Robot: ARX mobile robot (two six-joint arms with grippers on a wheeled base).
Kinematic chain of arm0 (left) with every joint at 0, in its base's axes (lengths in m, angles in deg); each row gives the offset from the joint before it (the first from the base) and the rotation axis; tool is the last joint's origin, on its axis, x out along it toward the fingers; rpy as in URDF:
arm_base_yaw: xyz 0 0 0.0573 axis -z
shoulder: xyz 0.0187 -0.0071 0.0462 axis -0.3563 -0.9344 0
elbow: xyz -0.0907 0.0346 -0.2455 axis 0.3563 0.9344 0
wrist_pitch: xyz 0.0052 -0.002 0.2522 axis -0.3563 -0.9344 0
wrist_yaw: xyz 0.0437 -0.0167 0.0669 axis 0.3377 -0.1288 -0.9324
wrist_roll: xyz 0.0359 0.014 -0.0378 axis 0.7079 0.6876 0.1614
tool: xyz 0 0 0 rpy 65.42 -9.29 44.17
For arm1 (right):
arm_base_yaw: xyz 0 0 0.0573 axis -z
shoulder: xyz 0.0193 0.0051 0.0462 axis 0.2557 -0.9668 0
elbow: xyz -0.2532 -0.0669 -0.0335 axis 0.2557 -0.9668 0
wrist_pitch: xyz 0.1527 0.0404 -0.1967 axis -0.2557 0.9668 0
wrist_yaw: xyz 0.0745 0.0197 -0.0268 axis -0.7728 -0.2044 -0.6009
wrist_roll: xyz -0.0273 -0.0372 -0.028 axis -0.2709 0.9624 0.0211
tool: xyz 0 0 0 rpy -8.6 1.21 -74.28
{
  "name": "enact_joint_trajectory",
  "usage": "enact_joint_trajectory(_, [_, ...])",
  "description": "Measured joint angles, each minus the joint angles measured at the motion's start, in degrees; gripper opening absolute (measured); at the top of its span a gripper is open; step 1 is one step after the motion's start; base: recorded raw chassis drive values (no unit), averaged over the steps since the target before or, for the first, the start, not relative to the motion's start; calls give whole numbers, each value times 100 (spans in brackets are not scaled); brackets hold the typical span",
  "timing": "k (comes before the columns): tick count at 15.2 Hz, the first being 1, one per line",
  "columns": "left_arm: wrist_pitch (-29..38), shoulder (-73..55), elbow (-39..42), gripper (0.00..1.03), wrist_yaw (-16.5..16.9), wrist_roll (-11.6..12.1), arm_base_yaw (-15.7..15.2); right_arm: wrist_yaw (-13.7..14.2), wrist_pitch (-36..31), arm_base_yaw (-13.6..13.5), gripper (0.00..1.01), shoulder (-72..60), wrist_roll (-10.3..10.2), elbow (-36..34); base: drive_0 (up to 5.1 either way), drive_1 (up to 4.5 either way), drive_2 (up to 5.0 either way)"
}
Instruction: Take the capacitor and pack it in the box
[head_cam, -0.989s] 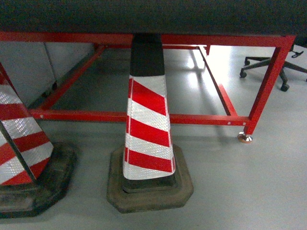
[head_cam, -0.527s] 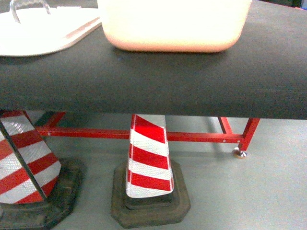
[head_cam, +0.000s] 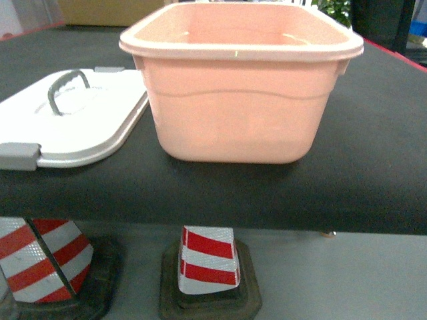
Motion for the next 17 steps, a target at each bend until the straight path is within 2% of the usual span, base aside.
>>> enact_joint_trajectory(17, [2, 0, 0, 44, -7, 0, 0, -2, -2, 0, 98, 0, 4, 0, 0, 0, 0])
